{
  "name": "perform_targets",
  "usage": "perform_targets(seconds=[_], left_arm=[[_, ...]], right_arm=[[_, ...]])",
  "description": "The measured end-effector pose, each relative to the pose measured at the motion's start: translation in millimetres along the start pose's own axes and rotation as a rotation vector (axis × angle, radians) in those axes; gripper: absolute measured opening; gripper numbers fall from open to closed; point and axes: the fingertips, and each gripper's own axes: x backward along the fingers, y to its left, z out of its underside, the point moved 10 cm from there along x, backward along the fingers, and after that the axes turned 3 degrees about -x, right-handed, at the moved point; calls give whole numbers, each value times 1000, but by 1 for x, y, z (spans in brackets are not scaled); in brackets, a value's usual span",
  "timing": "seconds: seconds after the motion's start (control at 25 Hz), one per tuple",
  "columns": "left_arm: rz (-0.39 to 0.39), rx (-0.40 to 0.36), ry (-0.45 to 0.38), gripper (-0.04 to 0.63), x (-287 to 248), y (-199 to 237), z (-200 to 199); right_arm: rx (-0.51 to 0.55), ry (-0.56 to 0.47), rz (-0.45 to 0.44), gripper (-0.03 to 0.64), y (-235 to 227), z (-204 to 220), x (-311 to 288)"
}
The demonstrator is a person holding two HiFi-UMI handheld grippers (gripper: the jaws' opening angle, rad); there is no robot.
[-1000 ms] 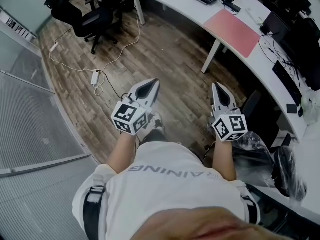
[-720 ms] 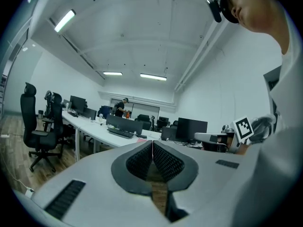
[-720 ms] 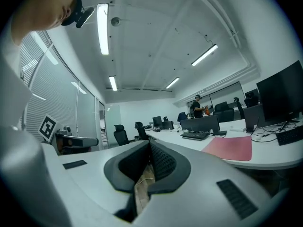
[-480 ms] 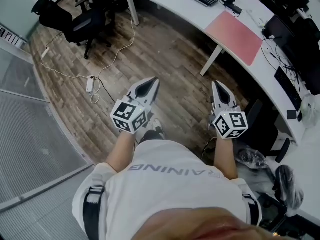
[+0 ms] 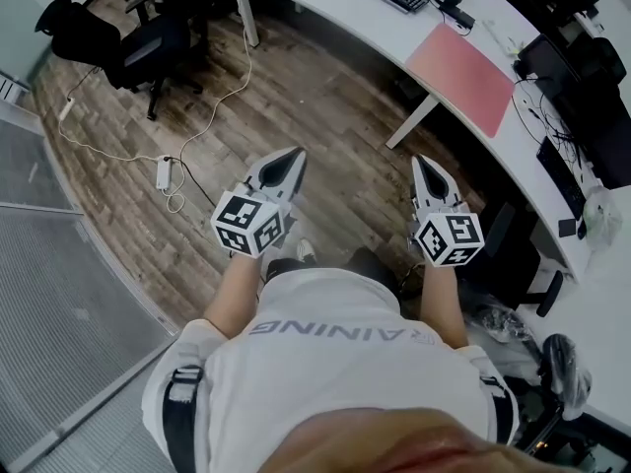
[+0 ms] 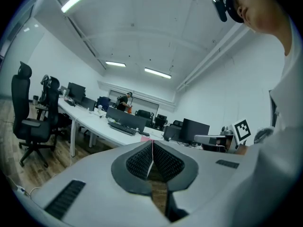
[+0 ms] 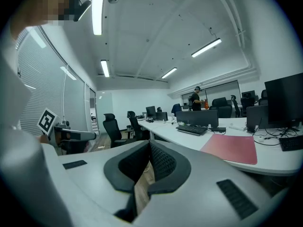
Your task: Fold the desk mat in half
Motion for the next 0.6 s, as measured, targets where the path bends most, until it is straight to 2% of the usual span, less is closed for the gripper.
perform_targets(seconds=[0.2,0.44,0.6], left_arm=[[-9,35,-4,32,-6,27,1],[-29,29,-22,32,-25,44,-10],[-78,28,-39,32,-36,62,-25]], right_arm=[[74,20,2,24,8,-8,-31],[82,35,-23,23,-7,-15,-67],[185,10,-25,23,-15,-36,-91]])
